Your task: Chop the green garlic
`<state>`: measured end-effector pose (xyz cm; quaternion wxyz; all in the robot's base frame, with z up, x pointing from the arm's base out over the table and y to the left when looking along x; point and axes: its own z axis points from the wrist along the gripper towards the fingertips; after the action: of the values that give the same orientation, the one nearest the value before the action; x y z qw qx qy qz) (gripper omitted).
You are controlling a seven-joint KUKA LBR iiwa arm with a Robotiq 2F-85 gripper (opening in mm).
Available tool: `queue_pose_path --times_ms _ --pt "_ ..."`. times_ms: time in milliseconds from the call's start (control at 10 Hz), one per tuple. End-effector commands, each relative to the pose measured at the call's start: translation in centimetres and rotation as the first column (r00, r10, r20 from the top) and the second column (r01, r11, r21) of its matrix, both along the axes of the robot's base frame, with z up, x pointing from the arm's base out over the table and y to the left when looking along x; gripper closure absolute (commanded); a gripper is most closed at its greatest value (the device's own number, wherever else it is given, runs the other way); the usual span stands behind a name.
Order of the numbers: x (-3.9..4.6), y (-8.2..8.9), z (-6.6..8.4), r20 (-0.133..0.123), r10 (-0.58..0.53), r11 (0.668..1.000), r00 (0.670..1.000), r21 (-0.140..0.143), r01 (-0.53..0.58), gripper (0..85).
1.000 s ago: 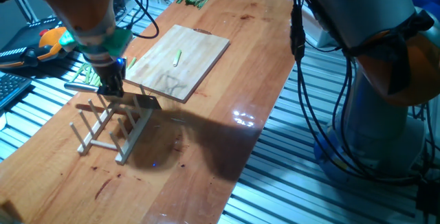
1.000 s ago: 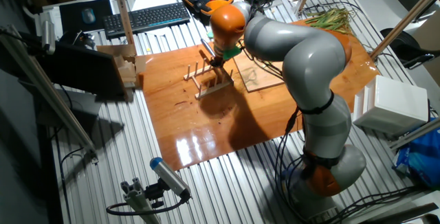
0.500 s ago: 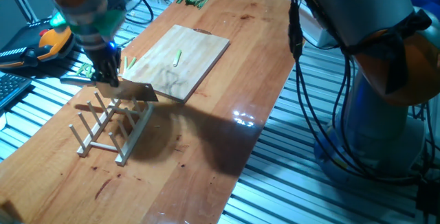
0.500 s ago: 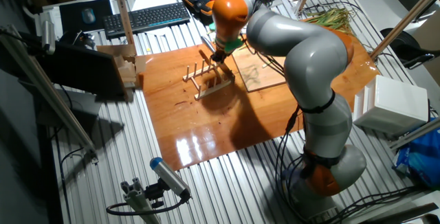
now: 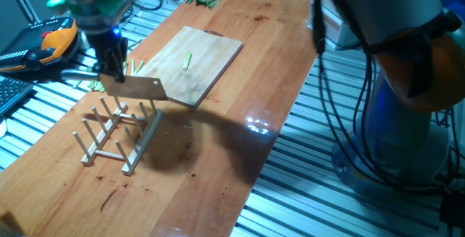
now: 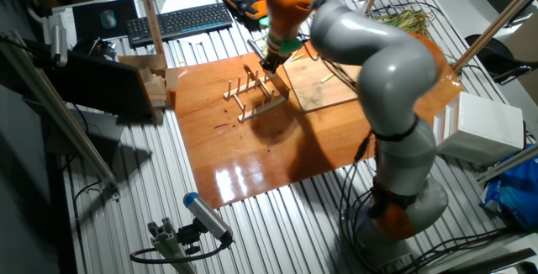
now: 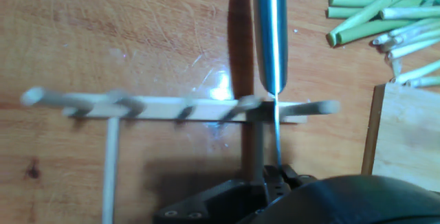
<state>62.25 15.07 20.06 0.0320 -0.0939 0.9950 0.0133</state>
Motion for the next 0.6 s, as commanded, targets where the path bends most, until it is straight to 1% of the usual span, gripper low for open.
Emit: queue_pose_path --times_ms 0,100,300,500 --pt "-0.25 -0.4 1.4 -0.003 -0.012 1.0 1.0 0.025 0.012 85.0" --pt "-0.34 -0.8 1.7 0.0 -0.034 0.999 0.999 0.033 0.034 85.0" --pt "-0.56 -1.7 2.1 0.03 -0.074 0.997 0.997 0.002 0.074 85.0" --pt "-0.59 -2.9 2.3 0.053 -0.103 0.995 0.993 -0.016 0.104 85.0"
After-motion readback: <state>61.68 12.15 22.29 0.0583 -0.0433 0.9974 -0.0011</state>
